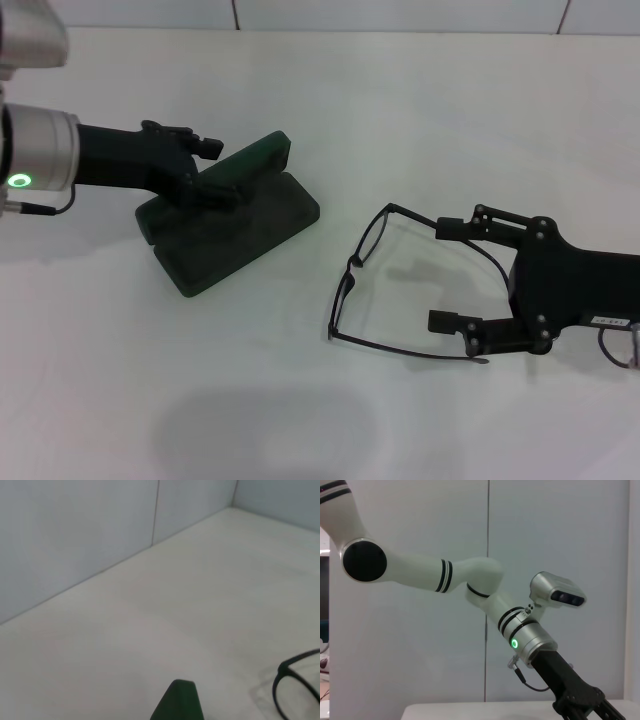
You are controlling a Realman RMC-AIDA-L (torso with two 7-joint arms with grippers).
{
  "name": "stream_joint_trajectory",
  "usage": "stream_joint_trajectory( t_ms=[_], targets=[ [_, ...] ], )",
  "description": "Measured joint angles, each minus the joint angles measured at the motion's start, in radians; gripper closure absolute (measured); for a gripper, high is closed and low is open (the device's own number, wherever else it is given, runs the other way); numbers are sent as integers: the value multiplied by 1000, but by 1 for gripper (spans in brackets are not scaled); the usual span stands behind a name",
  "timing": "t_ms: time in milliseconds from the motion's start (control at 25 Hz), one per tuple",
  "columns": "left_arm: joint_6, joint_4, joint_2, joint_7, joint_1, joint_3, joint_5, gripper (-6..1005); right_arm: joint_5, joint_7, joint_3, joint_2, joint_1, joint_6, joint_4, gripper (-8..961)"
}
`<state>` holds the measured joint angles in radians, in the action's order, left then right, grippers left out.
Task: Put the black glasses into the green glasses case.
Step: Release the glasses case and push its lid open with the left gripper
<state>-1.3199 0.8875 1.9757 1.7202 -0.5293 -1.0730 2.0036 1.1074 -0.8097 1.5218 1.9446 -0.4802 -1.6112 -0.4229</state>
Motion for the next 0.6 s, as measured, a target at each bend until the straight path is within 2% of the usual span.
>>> stream_joint_trajectory(
  t_ms=[280,360,440,600],
  targets=[
    [96,96,79,47,9,1,176,235,0,1,0,-1,8,4,-3,71],
    [124,101,93,53,9,1,209,255,0,1,0,-2,8,4,-4,72],
    [133,102,99,54,9,1,221,274,0,1,0,-3,8,4,-4,72],
    [134,102,97,56,8,1,219,313,0,2,0,-4,10,4,-4,73]
  ],
)
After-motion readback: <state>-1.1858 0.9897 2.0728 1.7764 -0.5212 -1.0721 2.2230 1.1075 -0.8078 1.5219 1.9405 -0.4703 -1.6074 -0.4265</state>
